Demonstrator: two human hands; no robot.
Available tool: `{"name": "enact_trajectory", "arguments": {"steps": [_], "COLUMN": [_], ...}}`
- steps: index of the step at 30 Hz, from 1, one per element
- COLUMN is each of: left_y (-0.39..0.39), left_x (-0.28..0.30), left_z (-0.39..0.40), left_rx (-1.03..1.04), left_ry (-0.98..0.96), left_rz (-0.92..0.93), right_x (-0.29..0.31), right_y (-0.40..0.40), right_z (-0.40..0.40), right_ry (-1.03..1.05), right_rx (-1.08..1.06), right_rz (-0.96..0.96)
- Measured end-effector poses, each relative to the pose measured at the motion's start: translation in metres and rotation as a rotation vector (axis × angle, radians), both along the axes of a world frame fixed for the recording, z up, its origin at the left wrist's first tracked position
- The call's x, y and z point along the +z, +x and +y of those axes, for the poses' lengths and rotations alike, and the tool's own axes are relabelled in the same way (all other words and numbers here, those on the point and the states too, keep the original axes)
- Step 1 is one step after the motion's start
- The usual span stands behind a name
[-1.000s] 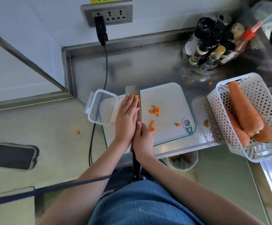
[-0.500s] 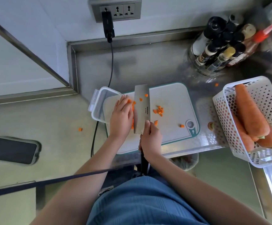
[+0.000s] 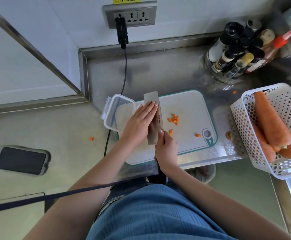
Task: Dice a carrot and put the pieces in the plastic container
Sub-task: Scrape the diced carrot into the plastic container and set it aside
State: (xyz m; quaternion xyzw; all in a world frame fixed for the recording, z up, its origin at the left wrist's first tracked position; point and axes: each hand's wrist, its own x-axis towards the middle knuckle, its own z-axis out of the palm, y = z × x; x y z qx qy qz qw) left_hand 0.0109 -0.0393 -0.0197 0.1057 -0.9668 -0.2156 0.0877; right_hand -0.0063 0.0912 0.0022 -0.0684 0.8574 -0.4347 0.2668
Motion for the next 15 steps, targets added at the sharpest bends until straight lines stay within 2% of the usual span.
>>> {"name": "enact_trajectory", "arguments": {"steps": [7, 13, 15], "left_y": [0.043, 0.036, 0.038], "left_x": [-0.015, -0.007, -0.012], "left_z": [-0.001, 0.003, 0.006], "left_rx": [0.069, 0.013, 0.052], "left_ry": [-0.02, -0.014, 0.008], "left_rz": [0.002, 0.001, 0.009], "right_x": [0.001, 0.001, 0.003], "right_y": [-0.005, -0.008, -0.016], "right_z": [-0.001, -0.003, 0.002], "right_ry": [-0.014, -0.031, -0.021], "right_rx": [-0.058, -0.058, -0.069], "right_rz": [-0.012, -0.042, 0.001]}}
